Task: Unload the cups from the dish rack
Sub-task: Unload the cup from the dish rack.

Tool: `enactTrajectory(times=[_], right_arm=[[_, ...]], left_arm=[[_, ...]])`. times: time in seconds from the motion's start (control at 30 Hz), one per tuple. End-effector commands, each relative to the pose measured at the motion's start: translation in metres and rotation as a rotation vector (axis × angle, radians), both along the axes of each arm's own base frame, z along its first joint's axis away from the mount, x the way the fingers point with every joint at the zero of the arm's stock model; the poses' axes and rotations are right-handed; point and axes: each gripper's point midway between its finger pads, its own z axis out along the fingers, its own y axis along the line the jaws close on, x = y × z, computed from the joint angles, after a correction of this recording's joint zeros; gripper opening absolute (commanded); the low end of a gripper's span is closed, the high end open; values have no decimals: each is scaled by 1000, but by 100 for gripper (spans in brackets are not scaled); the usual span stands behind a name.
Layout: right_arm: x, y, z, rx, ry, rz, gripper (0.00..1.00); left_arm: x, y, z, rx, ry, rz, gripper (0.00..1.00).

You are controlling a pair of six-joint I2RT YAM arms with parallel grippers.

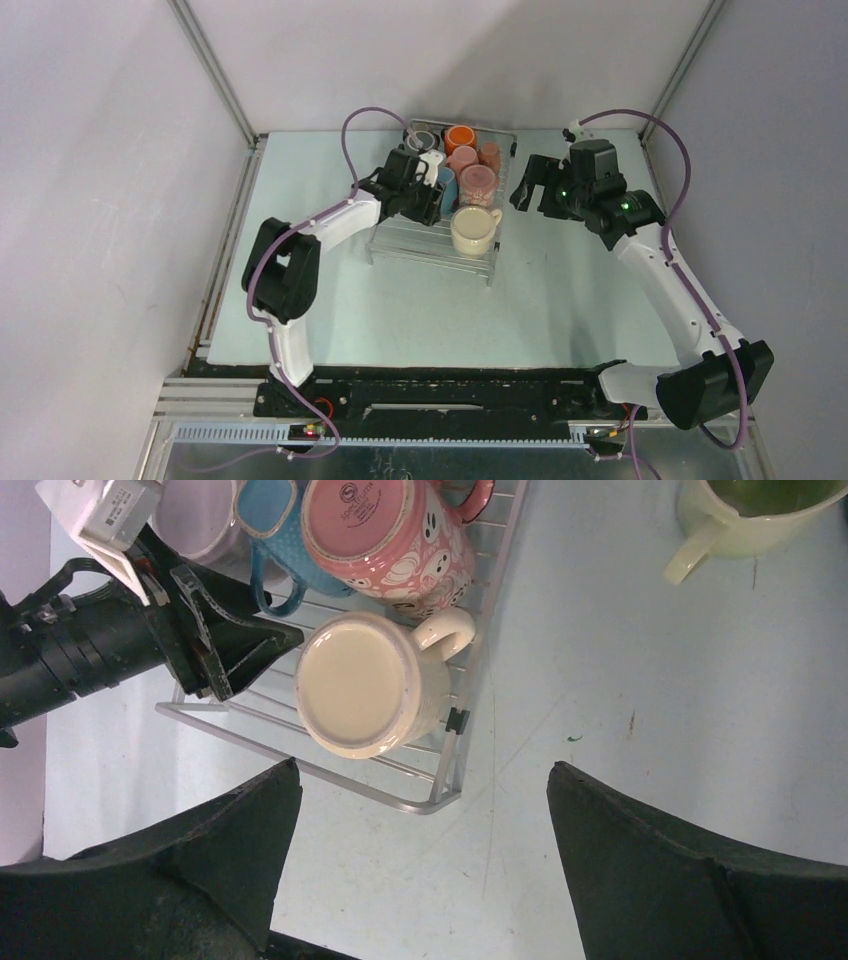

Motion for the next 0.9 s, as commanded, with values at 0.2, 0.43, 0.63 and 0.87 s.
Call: enactTrajectory(times=[0.2,0.43,0.63,0.87], right_arm=[[6,6,-2,10,-12,-3,100],[6,6,-5,4,-7,-2,100],[6,7,-6,1,-4,2,100],[7,7,-6,-1,-6,2,100]], left_arm=[[18,-4,34,-27,-116,53,54],[25,-6,25,-10,-109,76,48],[29,-9,23,-5,-108,81,44],[32,-14,21,-5,-106,83,41]])
